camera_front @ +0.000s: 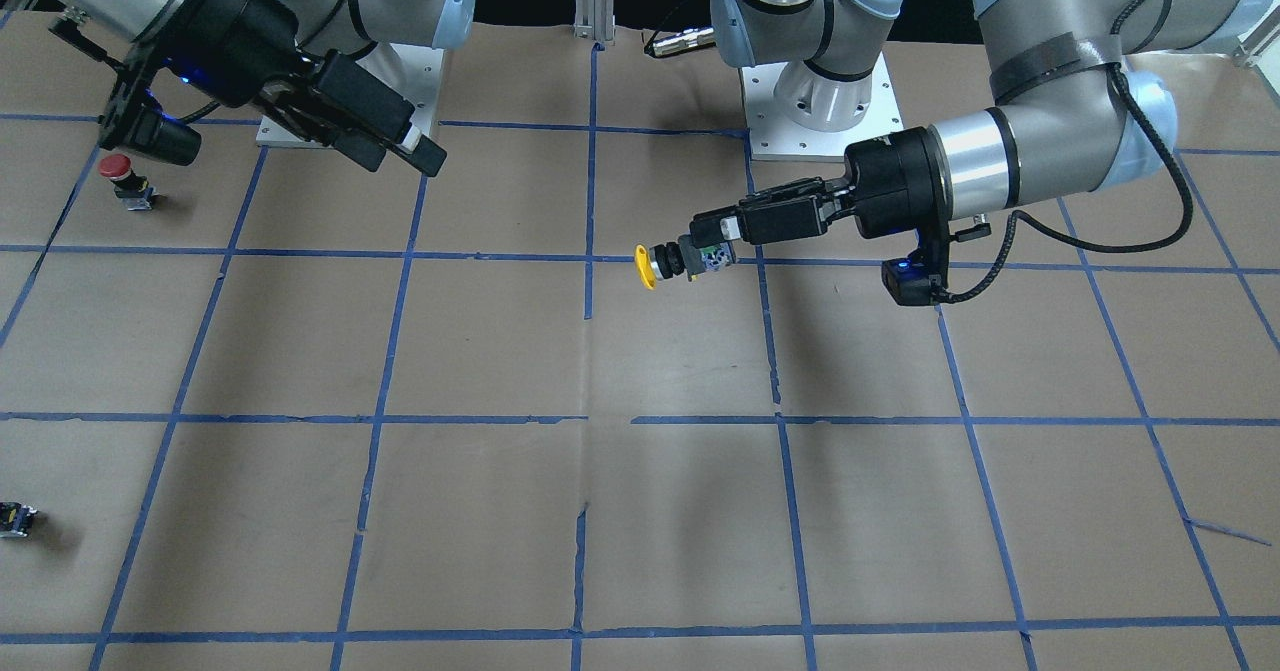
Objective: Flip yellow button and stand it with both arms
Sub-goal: 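Lift the yellow button and carry it up toward the right gripper, then bring the right gripper to the yellow cap while the left gripper holds the button, then grasp the yellow button with the right gripper while the left gripper opens and withdraws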
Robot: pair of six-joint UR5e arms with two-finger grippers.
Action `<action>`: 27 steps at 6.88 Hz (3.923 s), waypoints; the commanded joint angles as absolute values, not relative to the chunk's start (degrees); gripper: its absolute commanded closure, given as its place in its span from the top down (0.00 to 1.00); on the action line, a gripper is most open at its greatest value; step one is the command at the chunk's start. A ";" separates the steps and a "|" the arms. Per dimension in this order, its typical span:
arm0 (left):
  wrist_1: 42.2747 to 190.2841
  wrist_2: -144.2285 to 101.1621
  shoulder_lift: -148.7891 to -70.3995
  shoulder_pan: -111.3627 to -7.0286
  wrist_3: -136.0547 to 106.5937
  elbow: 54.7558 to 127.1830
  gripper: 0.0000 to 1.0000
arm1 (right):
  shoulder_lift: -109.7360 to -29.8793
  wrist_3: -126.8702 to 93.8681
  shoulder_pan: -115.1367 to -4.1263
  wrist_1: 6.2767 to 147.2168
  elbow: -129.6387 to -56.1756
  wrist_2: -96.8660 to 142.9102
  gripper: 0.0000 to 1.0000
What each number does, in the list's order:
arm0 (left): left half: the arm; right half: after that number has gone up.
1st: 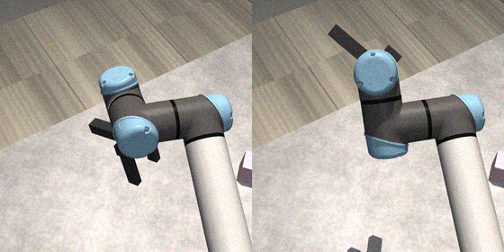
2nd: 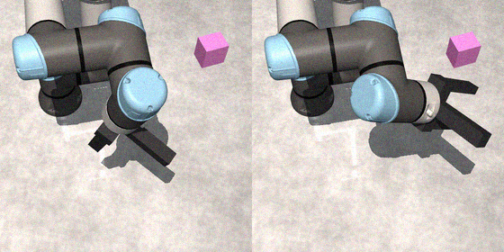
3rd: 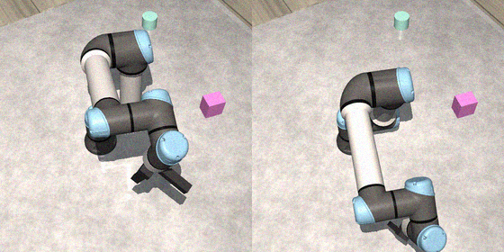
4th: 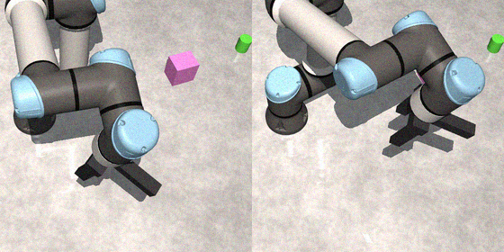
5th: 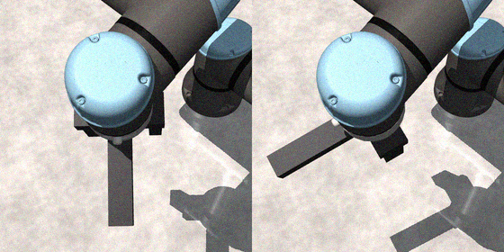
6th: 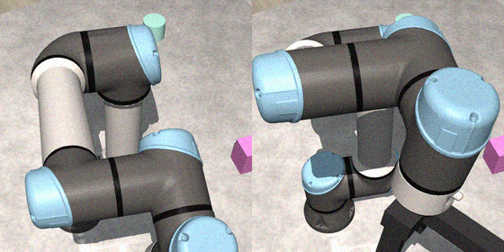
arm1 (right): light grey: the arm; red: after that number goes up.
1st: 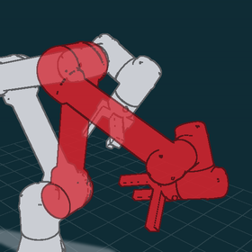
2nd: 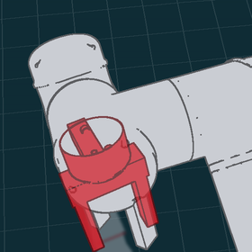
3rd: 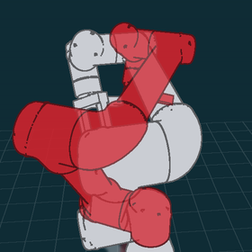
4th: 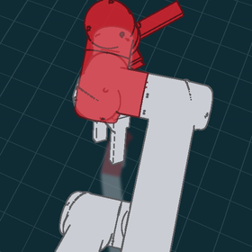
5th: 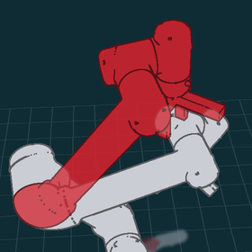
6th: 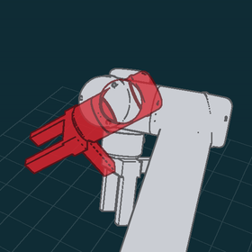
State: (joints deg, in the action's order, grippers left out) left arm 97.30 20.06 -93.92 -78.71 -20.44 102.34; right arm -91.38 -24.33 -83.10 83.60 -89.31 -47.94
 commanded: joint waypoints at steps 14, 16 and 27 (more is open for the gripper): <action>97.03 -1.14 -89.74 -84.29 -36.29 105.29 0.02 | -90.18 -25.49 -84.20 88.15 -97.65 -13.09 0.99; 97.03 -1.93 -89.21 -84.29 -36.83 105.38 0.02 | -88.95 -25.14 -84.20 89.64 -97.65 -13.09 0.83; 94.16 12.53 -87.80 -83.94 -40.17 103.37 0.95 | -88.59 -23.04 -82.28 97.35 -97.56 -17.37 0.12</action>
State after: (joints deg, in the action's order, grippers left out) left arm 96.17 2.67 -87.89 -84.13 -40.53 104.41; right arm -88.78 -24.46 -83.33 93.95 -97.50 -14.48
